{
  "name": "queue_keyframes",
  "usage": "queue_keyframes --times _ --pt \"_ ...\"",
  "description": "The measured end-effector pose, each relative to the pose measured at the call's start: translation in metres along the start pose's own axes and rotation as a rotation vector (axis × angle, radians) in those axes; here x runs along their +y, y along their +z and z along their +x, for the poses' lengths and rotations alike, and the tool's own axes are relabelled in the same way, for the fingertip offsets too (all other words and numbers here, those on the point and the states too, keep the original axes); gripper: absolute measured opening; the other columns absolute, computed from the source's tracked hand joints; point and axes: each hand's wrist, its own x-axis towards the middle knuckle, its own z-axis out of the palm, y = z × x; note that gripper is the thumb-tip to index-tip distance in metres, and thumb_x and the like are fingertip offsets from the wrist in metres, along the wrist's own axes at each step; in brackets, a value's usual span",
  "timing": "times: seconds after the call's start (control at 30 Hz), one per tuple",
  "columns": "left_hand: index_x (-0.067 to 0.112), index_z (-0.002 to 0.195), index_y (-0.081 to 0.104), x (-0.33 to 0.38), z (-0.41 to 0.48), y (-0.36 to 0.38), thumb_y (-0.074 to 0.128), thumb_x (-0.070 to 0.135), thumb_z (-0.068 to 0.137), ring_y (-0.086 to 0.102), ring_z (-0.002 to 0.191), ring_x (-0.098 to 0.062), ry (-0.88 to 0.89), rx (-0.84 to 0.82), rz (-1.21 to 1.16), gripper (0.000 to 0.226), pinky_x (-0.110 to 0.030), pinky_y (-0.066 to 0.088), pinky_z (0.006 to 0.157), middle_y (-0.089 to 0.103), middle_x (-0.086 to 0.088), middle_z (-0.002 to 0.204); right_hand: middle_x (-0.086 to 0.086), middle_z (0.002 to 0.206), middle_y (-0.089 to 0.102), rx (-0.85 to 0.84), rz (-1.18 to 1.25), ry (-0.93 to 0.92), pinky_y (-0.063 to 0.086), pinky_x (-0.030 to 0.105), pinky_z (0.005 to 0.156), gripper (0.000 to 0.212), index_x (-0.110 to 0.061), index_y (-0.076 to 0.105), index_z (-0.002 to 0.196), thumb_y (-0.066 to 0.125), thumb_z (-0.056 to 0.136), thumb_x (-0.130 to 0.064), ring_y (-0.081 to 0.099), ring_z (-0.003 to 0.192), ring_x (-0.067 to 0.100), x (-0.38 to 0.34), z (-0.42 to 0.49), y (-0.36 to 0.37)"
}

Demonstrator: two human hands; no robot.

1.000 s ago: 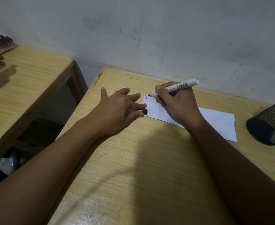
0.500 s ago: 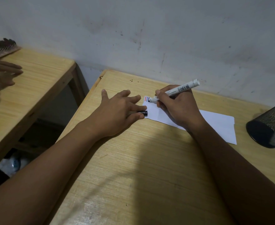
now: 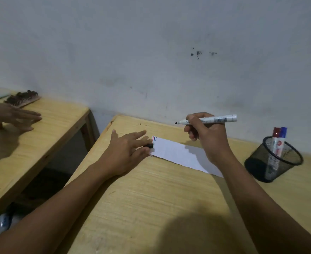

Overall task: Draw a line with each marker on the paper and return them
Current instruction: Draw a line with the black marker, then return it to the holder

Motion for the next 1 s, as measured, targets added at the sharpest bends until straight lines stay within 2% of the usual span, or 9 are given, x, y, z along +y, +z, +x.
queue_keyframes --times 0.07,0.13,0.4,0.57,0.67,0.73,0.83,0.93,1.0 --pt "0.038 0.124 0.063 0.015 -0.001 -0.005 0.035 0.067 0.083 0.040 0.136 -0.010 -0.047 0.059 -0.078 0.058 -0.062 -0.001 0.116 0.042 0.010 0.150 0.004 0.062 0.069 0.014 0.004 -0.011 0.041 0.025 0.048 0.013 -0.003 0.069 0.089 0.065 0.098 -0.012 0.051 0.049 0.016 -0.015 -0.012 -0.010" --pt "0.043 0.118 0.065 0.034 0.001 -0.014 0.045 0.062 0.089 0.040 0.135 -0.007 -0.050 0.104 -0.134 0.040 -0.060 -0.001 0.116 0.044 0.015 0.148 0.006 0.062 0.067 0.029 0.009 -0.027 0.040 0.026 0.047 0.018 -0.004 0.070 0.085 0.065 0.099 -0.014 0.051 0.049 0.015 -0.031 -0.024 -0.018" --pt "0.063 0.111 0.055 0.144 0.014 -0.064 0.048 0.064 0.086 0.049 0.126 0.001 0.183 0.252 -0.250 0.026 -0.053 0.032 0.109 0.055 0.017 0.139 0.007 0.058 0.063 0.091 0.047 -0.159 0.037 0.024 0.044 0.030 0.007 0.070 0.086 0.064 0.100 -0.019 0.049 0.047 0.015 -0.109 -0.074 -0.044" --pt "0.060 0.110 0.057 0.208 0.004 -0.083 0.053 0.058 0.088 0.050 0.126 0.001 0.324 0.252 -0.240 0.023 -0.055 0.026 0.111 0.056 0.016 0.138 0.008 0.060 0.065 0.113 0.009 -0.245 0.041 0.023 0.045 0.031 0.008 0.070 0.089 0.064 0.100 -0.020 0.052 0.048 0.016 -0.153 -0.106 -0.078" --pt "0.051 0.109 0.065 0.238 -0.001 -0.087 0.055 0.054 0.089 0.052 0.122 0.000 0.371 0.245 -0.240 0.022 -0.055 0.019 0.113 0.061 0.016 0.132 0.008 0.061 0.066 0.108 -0.012 -0.275 0.043 0.024 0.047 0.027 -0.001 0.073 0.084 0.065 0.100 -0.021 0.053 0.050 0.017 -0.170 -0.123 -0.099" --pt "0.043 0.107 0.070 0.255 -0.004 -0.087 0.056 0.049 0.091 0.060 0.110 -0.001 0.406 0.230 -0.241 0.022 -0.051 0.023 0.110 0.067 0.019 0.121 0.009 0.062 0.066 0.100 -0.014 -0.295 0.043 0.026 0.049 0.026 -0.004 0.073 0.081 0.065 0.099 -0.020 0.053 0.052 0.019 -0.179 -0.134 -0.110" --pt "0.035 0.104 0.073 0.277 -0.008 -0.086 0.060 0.042 0.091 0.065 0.079 -0.014 0.462 0.253 -0.302 0.020 -0.043 0.042 0.090 0.074 0.014 0.105 0.009 0.061 0.064 0.088 -0.025 -0.325 0.041 0.029 0.051 0.027 -0.006 0.073 0.077 0.067 0.098 -0.021 0.051 0.053 0.021 -0.190 -0.146 -0.123" --pt "0.034 0.106 0.072 0.295 -0.008 -0.082 0.062 0.037 0.090 0.064 0.096 -0.008 0.502 0.377 -0.264 0.019 -0.047 0.026 0.112 0.073 0.014 0.107 0.004 0.058 0.059 0.115 0.012 -0.317 0.040 0.026 0.051 0.026 -0.007 0.073 0.078 0.067 0.097 -0.024 0.049 0.052 0.015 -0.196 -0.151 -0.127" --pt "0.032 0.105 0.071 0.301 -0.008 -0.077 0.063 0.036 0.089 0.064 0.099 -0.006 0.552 0.480 -0.154 0.018 -0.054 0.017 0.116 0.074 0.014 0.104 0.002 0.057 0.054 0.154 0.062 -0.293 0.038 0.027 0.053 0.027 -0.004 0.071 0.081 0.067 0.098 -0.025 0.046 0.051 0.011 -0.198 -0.151 -0.127"
